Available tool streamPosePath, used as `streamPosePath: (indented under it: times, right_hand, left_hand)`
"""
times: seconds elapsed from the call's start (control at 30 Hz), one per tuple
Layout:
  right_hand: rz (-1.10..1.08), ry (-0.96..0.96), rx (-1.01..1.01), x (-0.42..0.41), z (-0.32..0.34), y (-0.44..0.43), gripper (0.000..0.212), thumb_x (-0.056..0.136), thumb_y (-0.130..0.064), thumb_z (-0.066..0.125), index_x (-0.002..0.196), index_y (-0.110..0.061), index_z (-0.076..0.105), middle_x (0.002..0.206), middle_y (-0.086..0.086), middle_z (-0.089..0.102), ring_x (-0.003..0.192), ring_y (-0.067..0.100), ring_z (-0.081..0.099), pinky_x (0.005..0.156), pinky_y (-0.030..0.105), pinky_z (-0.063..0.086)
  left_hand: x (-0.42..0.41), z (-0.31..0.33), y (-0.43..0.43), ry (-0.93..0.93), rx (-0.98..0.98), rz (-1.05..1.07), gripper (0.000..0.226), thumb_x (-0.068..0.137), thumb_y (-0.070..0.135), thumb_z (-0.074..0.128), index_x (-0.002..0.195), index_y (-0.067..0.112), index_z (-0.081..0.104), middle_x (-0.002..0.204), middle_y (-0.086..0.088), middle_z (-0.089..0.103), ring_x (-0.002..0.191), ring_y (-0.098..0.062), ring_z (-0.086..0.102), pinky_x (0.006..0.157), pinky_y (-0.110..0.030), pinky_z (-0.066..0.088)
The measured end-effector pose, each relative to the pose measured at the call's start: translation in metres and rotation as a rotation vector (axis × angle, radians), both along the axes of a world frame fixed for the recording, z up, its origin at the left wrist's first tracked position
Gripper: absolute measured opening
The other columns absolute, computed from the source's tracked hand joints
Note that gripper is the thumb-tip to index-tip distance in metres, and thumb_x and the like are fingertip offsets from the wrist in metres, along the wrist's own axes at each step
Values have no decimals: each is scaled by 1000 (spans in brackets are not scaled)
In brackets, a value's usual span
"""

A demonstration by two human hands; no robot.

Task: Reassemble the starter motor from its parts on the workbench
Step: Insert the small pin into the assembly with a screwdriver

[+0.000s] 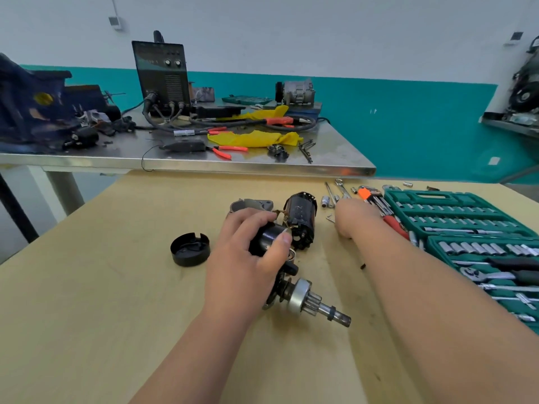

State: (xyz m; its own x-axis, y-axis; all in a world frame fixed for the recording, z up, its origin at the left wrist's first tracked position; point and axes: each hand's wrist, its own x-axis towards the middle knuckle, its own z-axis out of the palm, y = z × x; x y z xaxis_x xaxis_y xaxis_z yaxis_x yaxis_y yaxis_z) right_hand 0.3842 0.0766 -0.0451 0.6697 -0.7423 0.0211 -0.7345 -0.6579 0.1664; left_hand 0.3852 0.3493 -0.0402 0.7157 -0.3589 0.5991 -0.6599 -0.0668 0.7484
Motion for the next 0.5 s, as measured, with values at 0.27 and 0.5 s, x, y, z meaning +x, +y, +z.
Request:
streamPosePath:
  times: [0.27, 0.5]
  right_hand:
    - [202, -932, 523, -50, 28, 41, 19, 91, -14, 49, 78, -9, 63, 57, 5, 60, 52, 18, 51, 51, 35, 44]
    - [462, -1353, 1541, -106, 45, 146, 17, 91, 5, 53, 91, -6, 66, 77, 9, 71, 63, 18, 67, 54, 24, 54]
  left_hand:
    - [9, 0, 4, 93, 2, 9, 17, 74, 60, 51, 90, 58, 54, 108, 37, 52, 102, 23, 46, 77, 6, 31]
    - [19, -3, 8, 198, -24, 25, 13, 81, 51, 52, 91, 53, 59, 109, 26, 59, 101, 19, 50, 77, 5, 32]
